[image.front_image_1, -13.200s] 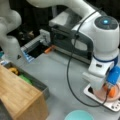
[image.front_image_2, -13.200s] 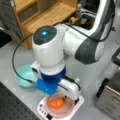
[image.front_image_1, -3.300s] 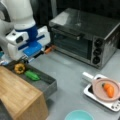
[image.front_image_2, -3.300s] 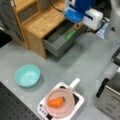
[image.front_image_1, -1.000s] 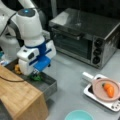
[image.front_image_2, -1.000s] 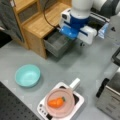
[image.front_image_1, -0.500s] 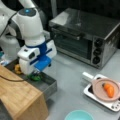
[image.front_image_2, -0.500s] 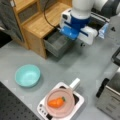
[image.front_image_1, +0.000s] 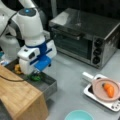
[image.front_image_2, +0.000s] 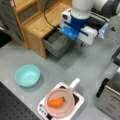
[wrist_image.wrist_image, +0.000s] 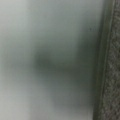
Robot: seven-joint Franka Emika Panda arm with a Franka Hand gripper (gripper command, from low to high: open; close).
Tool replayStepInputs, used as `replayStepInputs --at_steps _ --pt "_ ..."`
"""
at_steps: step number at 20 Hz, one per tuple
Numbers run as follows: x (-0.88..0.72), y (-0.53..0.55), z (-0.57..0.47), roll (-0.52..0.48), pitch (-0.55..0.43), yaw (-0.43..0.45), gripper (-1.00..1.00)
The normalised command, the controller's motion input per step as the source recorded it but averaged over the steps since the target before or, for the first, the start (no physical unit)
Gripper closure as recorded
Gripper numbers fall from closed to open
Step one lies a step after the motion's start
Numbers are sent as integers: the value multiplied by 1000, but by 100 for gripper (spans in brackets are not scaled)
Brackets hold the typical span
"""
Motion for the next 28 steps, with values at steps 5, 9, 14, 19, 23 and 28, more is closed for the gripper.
replayStepInputs --at_steps 5,9,14,19,23,28 --pt "45 108 -38 9 -33 -104 -100" --pt "45 108 -38 9 -33 -104 -100" --pt "45 108 -38 9 -33 -104 -100" --pt "45 108 -38 9 -33 -104 -100" --pt "49 118 -37 84 -4 -172 -100" --pt "56 169 -14 205 44 -273 -100"
